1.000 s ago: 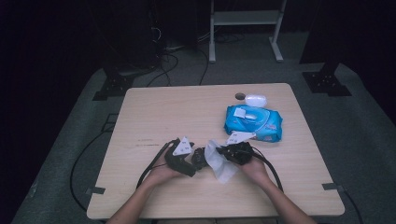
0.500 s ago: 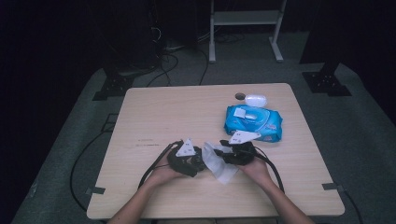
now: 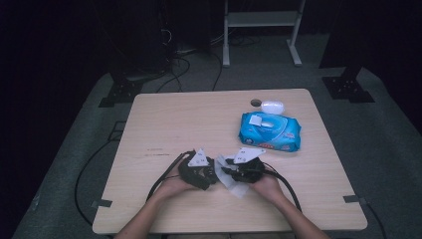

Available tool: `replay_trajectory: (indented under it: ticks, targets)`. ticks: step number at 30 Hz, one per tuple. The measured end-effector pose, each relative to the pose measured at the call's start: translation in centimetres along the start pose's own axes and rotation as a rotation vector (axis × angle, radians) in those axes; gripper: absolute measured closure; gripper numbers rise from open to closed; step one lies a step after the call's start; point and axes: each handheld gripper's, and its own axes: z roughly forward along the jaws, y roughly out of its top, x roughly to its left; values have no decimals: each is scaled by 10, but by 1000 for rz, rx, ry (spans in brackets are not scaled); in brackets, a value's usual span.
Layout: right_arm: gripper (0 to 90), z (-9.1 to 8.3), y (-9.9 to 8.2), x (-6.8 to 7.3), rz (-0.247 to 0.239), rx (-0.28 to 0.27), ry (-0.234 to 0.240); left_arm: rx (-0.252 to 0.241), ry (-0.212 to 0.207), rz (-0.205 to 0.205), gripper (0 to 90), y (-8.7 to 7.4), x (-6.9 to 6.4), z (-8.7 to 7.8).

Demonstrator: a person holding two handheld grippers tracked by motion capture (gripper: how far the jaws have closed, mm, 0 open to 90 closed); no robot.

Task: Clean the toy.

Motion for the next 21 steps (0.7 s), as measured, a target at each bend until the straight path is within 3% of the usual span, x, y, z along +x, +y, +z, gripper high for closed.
replay_trajectory:
  ticks: [3,7,10,12,13,16,18,21]
  targets:
    - [741,-1,-1,-2,15,-5,12,-10,-8,21,223,2,-2,0]
    - [842,-2,-2,-3,32,-11,-8,-8,11,29,234,4,-5,-1]
    - [853,0,0,1,51,-15,-7,-12,22,33,236,6,-7,-1]
    - [860,3,3,7,57,-32,23,-24,17,32,239,6,-8,-2]
    - [860,7,6,11,69,-44,60,-25,19,38,240,7,-9,-3]
    - [861,13,13,20,55,-52,103,-26,24,50,245,7,-11,-3]
    - [861,14,14,21,36,-46,99,-30,26,54,245,6,-12,-4]
    - [861,7,7,9,72,-33,62,-36,21,50,246,6,-12,-4]
